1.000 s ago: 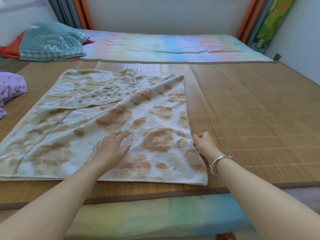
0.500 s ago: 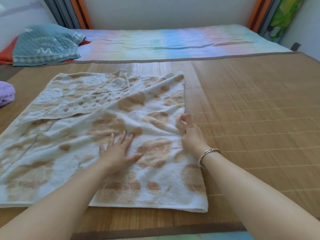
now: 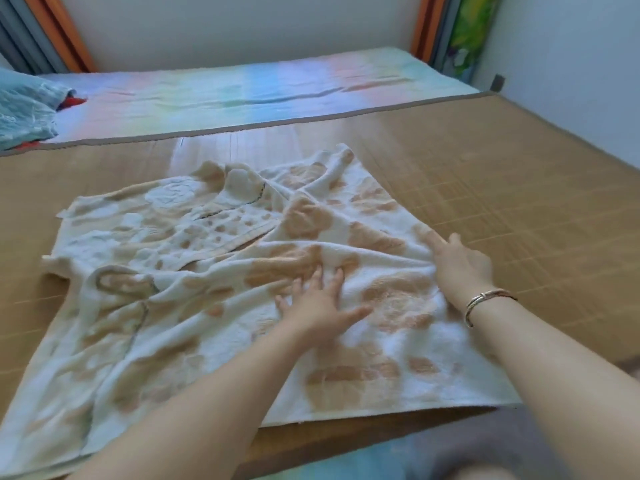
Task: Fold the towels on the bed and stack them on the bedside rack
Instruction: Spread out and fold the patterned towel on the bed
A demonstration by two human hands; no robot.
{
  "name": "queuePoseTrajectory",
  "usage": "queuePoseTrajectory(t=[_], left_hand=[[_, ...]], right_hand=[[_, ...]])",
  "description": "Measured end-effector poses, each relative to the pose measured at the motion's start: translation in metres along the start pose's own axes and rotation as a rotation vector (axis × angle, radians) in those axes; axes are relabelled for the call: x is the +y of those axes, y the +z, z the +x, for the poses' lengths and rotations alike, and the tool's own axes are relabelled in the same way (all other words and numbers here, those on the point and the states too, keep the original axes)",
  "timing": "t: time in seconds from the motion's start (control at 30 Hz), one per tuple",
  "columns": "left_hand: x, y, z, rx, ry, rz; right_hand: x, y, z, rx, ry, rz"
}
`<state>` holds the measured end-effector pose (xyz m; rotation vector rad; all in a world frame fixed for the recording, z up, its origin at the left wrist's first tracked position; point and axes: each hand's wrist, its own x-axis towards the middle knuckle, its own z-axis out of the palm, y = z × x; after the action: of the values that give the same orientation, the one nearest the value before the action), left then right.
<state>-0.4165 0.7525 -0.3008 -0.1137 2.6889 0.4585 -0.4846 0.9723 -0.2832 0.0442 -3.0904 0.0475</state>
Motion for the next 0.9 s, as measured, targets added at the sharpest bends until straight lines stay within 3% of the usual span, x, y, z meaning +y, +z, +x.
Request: queuePoseTrajectory(t=[0.13, 0.27, 0.5, 0.6, 0.77, 0.9], left_hand=[[0.017, 0.0, -0.011, 0.015, 0.026, 0.009], [-0.013, -0.012, -0.028, 0.162, 0.016, -0.096], [-0.143, -0.045, -0.073, 0.332, -0.209, -0.081], [-0.208, -0.057, -0.092, 0.381, -0.354, -0.151], [-0.285, -0.066, -0.106, 0.371, -0.558, -0.284], [-0.309, -0.062, -0.116, 0.34, -0.627, -0.395]], right_hand=[[0.02, -0.001, -0.019, -0.088, 0.093, -0.15], [-0.013, -0.002, -0.029, -0.025, 0.009, -0.209], [-0.17, -0.01, -0.041, 0.032, -0.361, 0.197], [-0.24, -0.014, -0.047, -0.021, -0.527, 0.412], [-0.32, -0.008, -0.046, -0.163, -0.577, 0.53], [-0.352, 0.003, -0.062, -0.068, -0.667, 0.545]])
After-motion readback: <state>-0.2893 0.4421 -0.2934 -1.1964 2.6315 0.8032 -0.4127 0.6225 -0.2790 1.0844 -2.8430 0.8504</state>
